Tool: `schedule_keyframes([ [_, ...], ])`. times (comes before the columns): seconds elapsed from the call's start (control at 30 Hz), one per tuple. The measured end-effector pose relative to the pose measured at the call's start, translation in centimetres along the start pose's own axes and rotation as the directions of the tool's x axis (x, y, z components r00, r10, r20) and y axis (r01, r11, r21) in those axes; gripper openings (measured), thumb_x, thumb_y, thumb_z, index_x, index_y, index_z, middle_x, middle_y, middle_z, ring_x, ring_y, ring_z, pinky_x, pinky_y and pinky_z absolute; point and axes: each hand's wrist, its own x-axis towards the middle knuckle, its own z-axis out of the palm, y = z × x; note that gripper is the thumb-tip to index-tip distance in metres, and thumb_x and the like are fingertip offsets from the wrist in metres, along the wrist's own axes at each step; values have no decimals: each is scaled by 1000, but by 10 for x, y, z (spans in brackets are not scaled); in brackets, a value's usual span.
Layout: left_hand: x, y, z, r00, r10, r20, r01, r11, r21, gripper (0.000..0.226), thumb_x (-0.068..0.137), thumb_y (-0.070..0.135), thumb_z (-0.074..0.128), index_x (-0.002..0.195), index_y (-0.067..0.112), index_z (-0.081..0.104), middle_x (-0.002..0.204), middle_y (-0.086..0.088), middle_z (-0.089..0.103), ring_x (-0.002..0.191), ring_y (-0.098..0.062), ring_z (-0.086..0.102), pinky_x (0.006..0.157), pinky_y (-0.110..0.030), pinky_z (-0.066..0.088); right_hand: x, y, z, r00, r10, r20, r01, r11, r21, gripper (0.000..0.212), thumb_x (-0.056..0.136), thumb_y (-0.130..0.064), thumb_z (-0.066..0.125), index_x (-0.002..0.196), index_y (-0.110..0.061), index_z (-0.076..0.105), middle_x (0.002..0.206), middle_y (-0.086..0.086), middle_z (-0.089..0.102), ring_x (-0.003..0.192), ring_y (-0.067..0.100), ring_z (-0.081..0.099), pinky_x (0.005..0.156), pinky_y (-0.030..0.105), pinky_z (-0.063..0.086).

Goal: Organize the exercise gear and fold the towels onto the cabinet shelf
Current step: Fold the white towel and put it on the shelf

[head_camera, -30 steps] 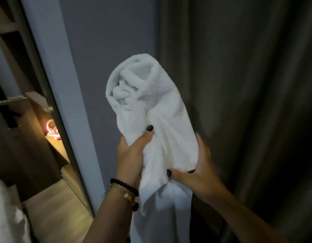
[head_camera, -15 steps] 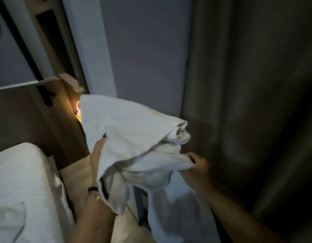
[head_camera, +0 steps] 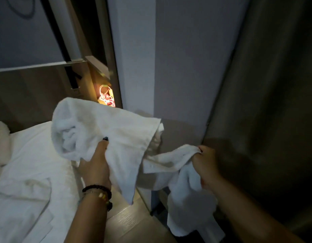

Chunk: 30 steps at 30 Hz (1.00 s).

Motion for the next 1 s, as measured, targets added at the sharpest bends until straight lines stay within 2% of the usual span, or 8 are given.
schedule_keyframes([
  [0.1,20,-3,-2,976,215,35,-217,939,266,46,75,43,75,114,21,65,112,5,67,103,-13,60,90,-28,45,1,-42,13,994,-84,75,71,984,161,28,90,-1,46,69,-17,55,75,5,58,72,20,55,76,39,49],
  [0.2,42,-12,-3,955,265,133,-296,876,380,72,59,60,72,119,22,61,113,5,66,100,-12,60,87,-28,47,2,-71,34,977,-142,161,81,939,334,43,92,7,47,57,-16,55,53,-5,59,52,5,56,71,32,43],
  [0.33,67,-16,-4,894,287,345,-397,864,309,62,63,63,74,113,28,65,106,11,70,100,-8,65,86,-35,54,-10,-103,74,925,-228,304,39,852,521,31,91,3,51,80,-19,69,80,-4,70,82,16,66,79,30,52],
  [0.47,76,-10,-1,868,100,486,-150,986,66,48,65,42,83,107,26,66,101,4,74,95,-15,69,79,-31,55,-19,-100,119,819,-356,449,34,813,582,43,83,13,49,107,-18,67,115,-2,68,110,14,63,99,32,49],
  [0.6,101,-14,-4,873,-13,488,43,998,-50,65,55,49,78,112,22,65,105,-1,73,97,-21,69,79,-37,55,-7,-92,143,836,-345,426,24,799,601,49,77,2,56,121,-19,60,128,-2,62,120,12,58,99,30,47],
  [0.77,129,-16,-7,848,-76,525,106,994,-28,61,66,48,77,122,27,61,116,-2,70,108,-24,66,95,-51,51,6,-110,173,889,-249,384,-62,767,639,43,88,-4,61,128,-19,53,122,-6,62,109,9,63,82,23,53],
  [0.9,148,-13,-15,833,-99,544,125,992,-10,54,74,38,78,123,26,59,118,-2,69,109,-23,65,95,-50,51,6,-128,191,847,-158,508,-387,472,792,27,97,-19,50,117,-8,62,108,6,71,99,17,69,77,30,58],
  [1.0,160,-15,-25,857,-136,497,173,985,-29,62,70,40,80,124,21,59,122,-8,67,109,-26,65,96,-52,49,15,-129,200,809,-166,564,-407,533,741,28,94,-1,46,115,-10,62,108,6,72,97,17,70,82,32,57],
])
